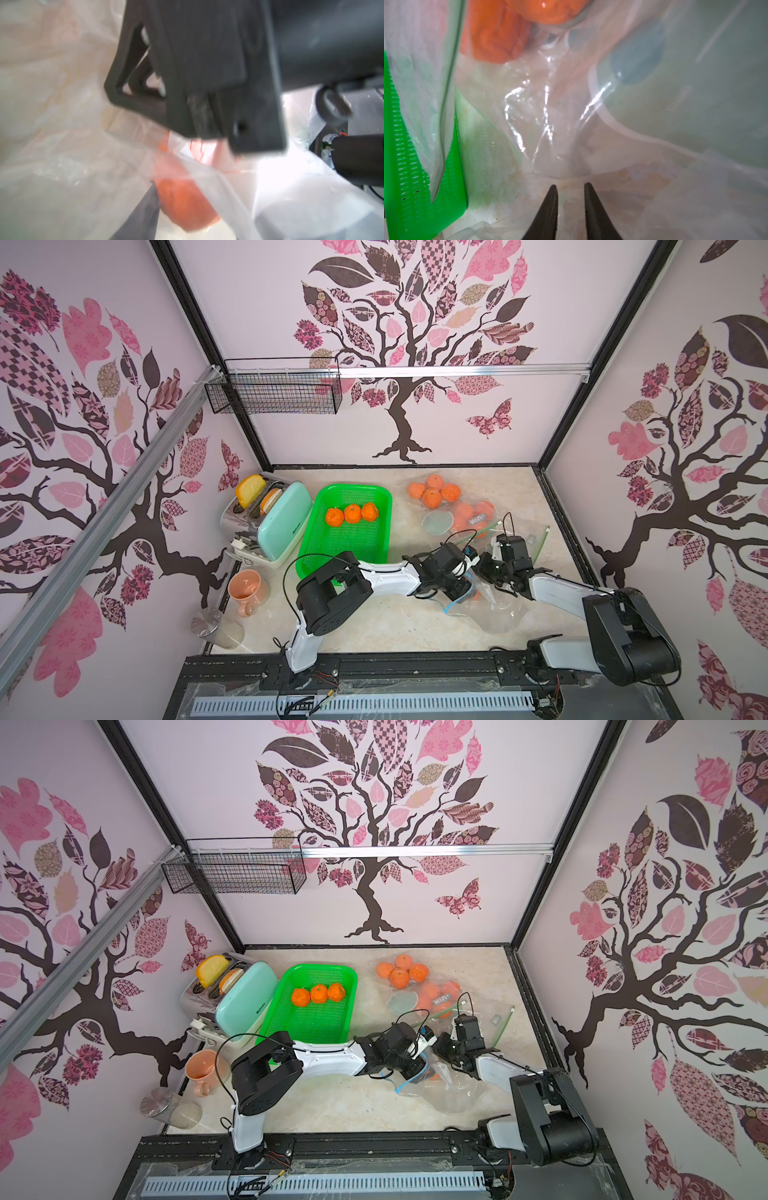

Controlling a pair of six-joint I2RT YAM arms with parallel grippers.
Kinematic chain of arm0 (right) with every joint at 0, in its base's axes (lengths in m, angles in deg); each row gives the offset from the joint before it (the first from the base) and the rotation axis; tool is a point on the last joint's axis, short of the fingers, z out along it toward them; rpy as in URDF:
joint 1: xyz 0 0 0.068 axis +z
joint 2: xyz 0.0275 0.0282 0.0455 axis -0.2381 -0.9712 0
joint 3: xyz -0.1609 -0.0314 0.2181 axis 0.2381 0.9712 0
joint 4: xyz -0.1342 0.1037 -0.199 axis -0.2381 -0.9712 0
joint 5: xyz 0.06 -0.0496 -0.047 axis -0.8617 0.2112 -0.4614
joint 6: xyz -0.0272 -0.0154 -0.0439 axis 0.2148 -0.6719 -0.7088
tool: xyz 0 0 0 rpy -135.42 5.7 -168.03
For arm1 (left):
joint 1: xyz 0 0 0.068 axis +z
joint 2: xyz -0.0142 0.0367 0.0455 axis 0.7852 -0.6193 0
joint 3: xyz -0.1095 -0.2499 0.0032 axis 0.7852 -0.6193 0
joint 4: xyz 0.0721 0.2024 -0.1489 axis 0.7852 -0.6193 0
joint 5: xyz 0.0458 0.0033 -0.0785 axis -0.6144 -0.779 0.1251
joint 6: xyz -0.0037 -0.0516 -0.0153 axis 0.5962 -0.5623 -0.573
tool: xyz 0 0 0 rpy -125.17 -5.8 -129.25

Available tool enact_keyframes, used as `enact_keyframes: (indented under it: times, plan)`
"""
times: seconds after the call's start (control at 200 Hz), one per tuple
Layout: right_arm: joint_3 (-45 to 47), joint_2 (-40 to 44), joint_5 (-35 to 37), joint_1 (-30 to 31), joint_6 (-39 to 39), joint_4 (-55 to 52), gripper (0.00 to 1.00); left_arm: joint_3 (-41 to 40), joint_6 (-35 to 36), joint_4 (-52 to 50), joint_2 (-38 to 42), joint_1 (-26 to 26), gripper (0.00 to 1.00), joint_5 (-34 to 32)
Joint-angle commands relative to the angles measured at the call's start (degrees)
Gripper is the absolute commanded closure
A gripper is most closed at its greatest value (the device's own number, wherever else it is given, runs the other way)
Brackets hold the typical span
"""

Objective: Open the zip-top bag and take out the orange
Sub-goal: Pick up the orange from the zipper food storage bag, then place the orange in the basket.

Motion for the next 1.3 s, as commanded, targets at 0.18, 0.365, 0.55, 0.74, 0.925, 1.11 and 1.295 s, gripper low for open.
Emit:
enact_keyframes:
  times: [0.18,0.365,0.55,0.74,0.925,1.11,1.295]
  plan:
    - [0.74,1.66,3.89,0.31,-0.46,-1.52,0.72,-11.15,-0.69,-4.14,12.6,-0.09,0.52,-5.32]
    - [0.83,1.53,4.44,0.31,-0.38,-1.52,0.72,-17.65,-2.27,-7.73,22.63,-0.09,0.52,-6.49]
    - [0.91,2.0,5.04,0.31,-0.46,-1.61,0.71,-20.44,-3.72,-18.61,34.66,-0.09,0.54,-11.17]
    - [2.32,2.25,5.81,0.31,-0.08,-0.29,0.71,-20.75,-8.18,-32.72,47.77,1.23,0.57,-24.21]
    - [2.16,0.92,4.29,0.31,0.42,0.67,0.7,-17.22,-11.53,-39.23,53.6,6.96,0.6,-33.75]
    - [2.94,1.94,4.75,0.31,0.96,1.55,0.7,-12.17,-10.06,-38.0,50.88,21.06,0.61,-36.55]
    - [3.1,2.53,4.32,0.31,0.86,1.11,0.69,-12.31,-11.3,-29.49,41.79,39.28,0.62,-28.82]
